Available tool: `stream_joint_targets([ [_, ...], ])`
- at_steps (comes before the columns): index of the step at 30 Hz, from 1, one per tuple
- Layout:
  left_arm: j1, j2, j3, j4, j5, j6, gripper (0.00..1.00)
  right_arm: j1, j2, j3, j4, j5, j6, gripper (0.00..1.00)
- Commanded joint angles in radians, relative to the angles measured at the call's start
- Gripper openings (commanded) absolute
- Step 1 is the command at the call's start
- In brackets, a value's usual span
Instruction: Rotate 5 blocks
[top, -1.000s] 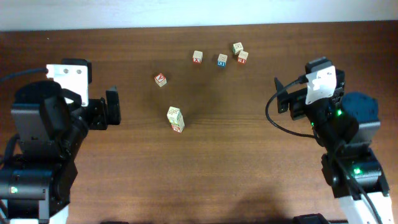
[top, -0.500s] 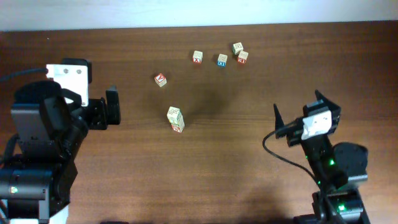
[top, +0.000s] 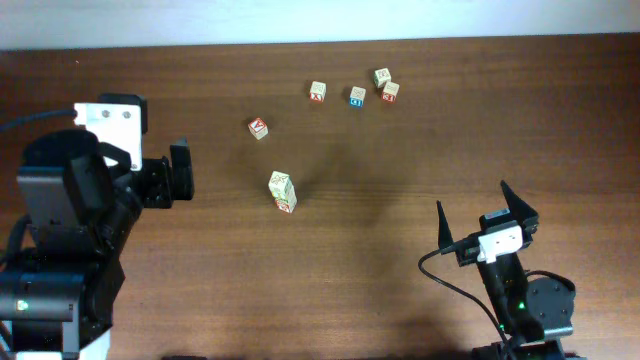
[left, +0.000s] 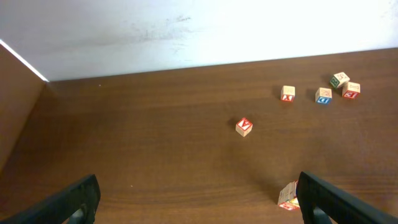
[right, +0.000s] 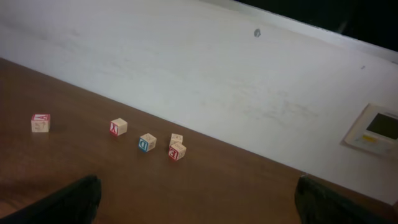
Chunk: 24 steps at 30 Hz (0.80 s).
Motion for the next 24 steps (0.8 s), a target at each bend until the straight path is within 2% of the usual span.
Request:
stream_joint_targets([
  [1, 0.006, -0.002, 0.017, 0.002, -0.011, 0.002, 0.99, -0.006, -0.087, -0.076, 0.003, 0.002, 0.001, 0.99],
  [9, 0.006, -0.002, 0.017, 0.002, -0.011, 0.002, 0.99, -0.006, -0.254, -0.212, 0.003, 0.002, 0.001, 0.99],
  [15, 0.006, -0.002, 0.017, 0.002, -0.011, 0.002, 0.99, -0.006, -0.279, -0.232, -0.042, 0.002, 0.001, 0.99],
  [19, 0.006, -0.002, 0.017, 0.002, -0.011, 0.002, 0.99, -0.005, -0.299, -0.232, -0.150, -0.016, 0.006, 0.99],
  [24, 0.006, -0.002, 0.017, 0.002, -0.011, 0.002, 0.99, 0.021, -0.299, -0.232, -0.149, -0.024, 0.005, 0.98],
])
